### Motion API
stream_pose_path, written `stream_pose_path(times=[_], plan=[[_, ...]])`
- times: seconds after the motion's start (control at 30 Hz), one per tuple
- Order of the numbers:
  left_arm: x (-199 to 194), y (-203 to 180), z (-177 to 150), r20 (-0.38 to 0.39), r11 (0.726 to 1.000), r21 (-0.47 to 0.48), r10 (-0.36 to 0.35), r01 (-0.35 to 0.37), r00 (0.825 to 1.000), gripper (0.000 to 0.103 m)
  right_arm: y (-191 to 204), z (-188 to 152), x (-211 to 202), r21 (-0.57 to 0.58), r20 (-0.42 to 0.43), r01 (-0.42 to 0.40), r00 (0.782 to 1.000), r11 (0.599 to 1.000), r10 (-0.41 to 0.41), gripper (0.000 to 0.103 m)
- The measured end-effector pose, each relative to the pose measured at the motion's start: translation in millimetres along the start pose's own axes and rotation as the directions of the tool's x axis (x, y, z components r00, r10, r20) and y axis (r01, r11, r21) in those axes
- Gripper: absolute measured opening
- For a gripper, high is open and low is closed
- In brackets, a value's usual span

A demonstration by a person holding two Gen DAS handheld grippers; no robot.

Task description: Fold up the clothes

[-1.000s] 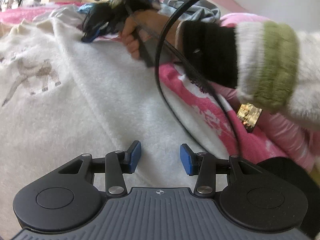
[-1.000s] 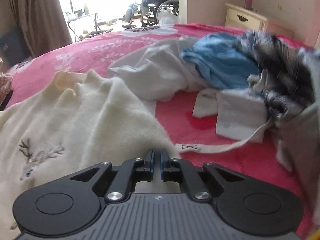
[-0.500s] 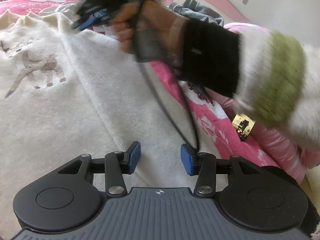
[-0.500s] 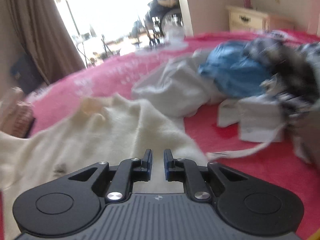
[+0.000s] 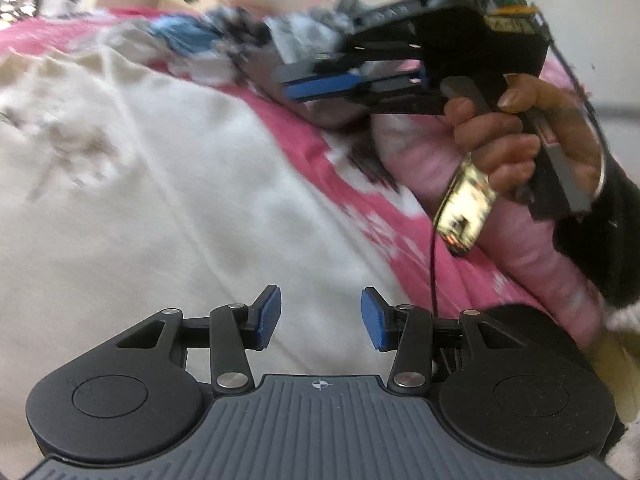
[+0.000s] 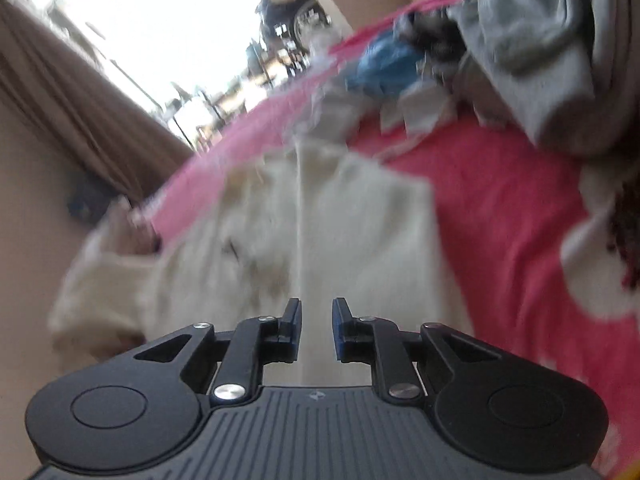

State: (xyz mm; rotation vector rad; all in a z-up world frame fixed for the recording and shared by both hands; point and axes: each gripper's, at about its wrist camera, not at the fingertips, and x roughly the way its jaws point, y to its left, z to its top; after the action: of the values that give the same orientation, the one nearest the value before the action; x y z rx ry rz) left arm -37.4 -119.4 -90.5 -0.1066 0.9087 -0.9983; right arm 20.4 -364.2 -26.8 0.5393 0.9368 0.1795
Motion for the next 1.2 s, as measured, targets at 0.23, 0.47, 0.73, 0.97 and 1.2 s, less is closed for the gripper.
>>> stream_pose_path(times=[0.23,0.47,0.73,0.97,1.2], plan=[[20.8,-12.2,-18.6,-0.074,0.998,0.024,0.051,-0.049,0.996,0.044,-1.4,-54.6,44.9,-0.061,-0.142,0.153,0.977,0.986,-0.160,0.017],[-10.8,-6.1,-14.7,-0.024,0.997,0.001,0.073,-0.073,0.997,0.044,17.5,-71.1,-3.7,-0.084,-0.069,0.142,0.987,0.986,-0.148,0.020],[-22.8,14.6,-16.8,-0.032,0.984,-0.113,0.132,-0.135,0.991,0.044,24.8,-88.2,14.9,-0.145,-0.094,0.185,0.975,0.972,-0.199,0.023],[-106.6,64.1,-14.8,0.122,0.897,-0.328,0.352,-0.296,0.928,0.045,89.5,-64.8,28.5,-0.293,-0.043,0.007,0.999,0.956,-0.021,0.023],[-220.2,133.2,-33.7,0.211,0.659,-0.601,0.677,-0.453,0.705,0.049,170.6,-57.5,74.8,-0.401,-0.137,-0.169,0.983,0.900,0.123,0.025]])
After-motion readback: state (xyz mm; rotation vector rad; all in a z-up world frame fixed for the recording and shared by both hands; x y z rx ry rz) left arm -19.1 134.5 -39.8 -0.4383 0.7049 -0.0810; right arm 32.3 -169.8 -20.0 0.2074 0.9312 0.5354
